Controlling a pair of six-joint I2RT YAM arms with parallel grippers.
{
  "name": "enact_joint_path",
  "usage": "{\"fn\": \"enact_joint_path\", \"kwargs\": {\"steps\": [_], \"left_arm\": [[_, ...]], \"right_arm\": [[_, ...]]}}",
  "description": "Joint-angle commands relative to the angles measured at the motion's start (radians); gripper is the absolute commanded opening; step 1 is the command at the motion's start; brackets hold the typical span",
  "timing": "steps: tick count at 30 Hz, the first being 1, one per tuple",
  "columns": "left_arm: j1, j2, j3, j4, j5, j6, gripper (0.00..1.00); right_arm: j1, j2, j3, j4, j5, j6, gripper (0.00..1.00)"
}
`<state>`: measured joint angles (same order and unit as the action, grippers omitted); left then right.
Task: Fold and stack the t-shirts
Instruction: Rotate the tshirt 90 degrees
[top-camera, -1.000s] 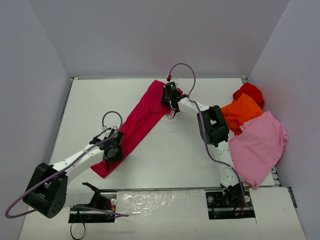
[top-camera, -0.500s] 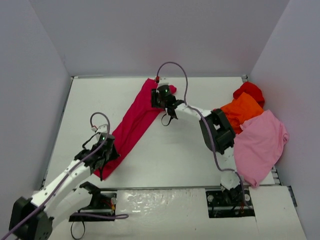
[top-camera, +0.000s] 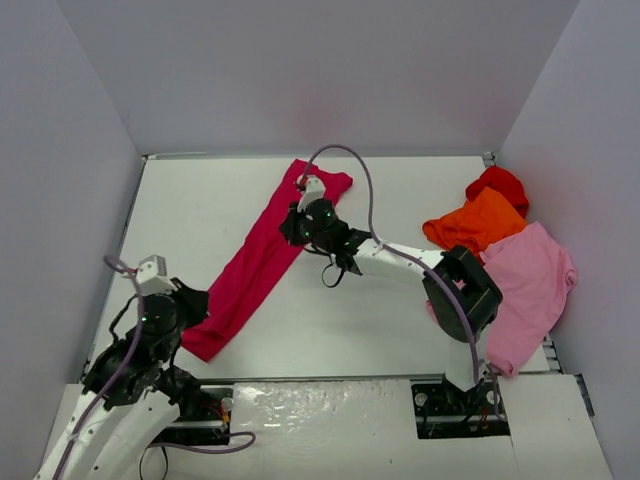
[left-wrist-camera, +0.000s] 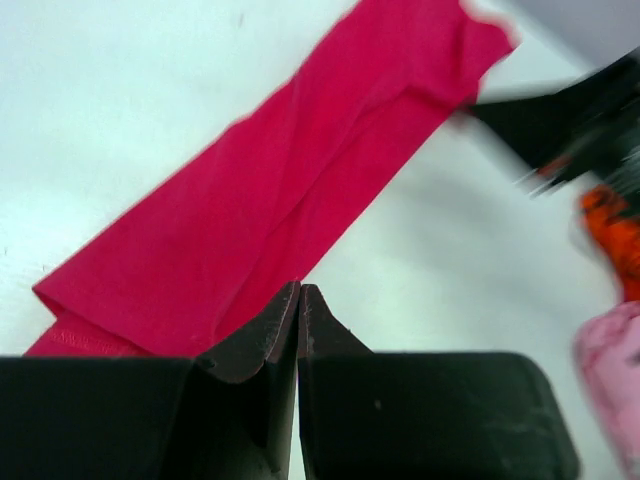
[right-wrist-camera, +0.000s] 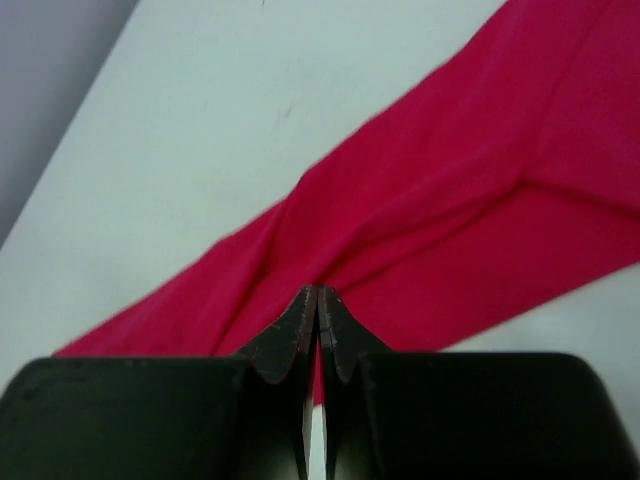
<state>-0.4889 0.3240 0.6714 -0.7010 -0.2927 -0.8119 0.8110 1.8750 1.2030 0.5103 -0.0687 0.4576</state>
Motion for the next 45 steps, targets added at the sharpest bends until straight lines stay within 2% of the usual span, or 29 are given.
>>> {"fn": "enact_joint_path", "kwargs": {"steps": [1, 9, 24, 30, 38, 45], "left_arm": [[-0.002, -0.048, 0.169, -0.124, -0.107, -0.040, 0.00], [0.000, -0.069, 0.215, -0.254, -0.141, -0.082, 0.03], [-0.002, -0.100, 0.179, -0.302, -0.166, -0.102, 0.05], [-0.002, -0.096, 0.174, -0.311, -0.154, -0.102, 0.05], [-0.002, -0.131, 0.181, -0.337, -0.180, -0.110, 0.06], [-0.004, -0.115, 0.177, -0.329, -0.168, -0.113, 0.06]], "right_arm": [[0.125, 0.039, 0.035, 0.083, -0.067, 0.080, 0.00], [0.247, 0.148, 0.151, 0.083, -0.093, 0.125, 0.00], [0.385, 0.257, 0.155, 0.095, -0.165, 0.225, 0.00], [0.416, 0.260, 0.045, 0.086, -0.185, 0.284, 0.00], [0.364, 0.115, -0.187, -0.060, -0.087, 0.291, 0.00], [0.329, 0.019, -0.213, -0.221, 0.034, 0.225, 0.00]]}}
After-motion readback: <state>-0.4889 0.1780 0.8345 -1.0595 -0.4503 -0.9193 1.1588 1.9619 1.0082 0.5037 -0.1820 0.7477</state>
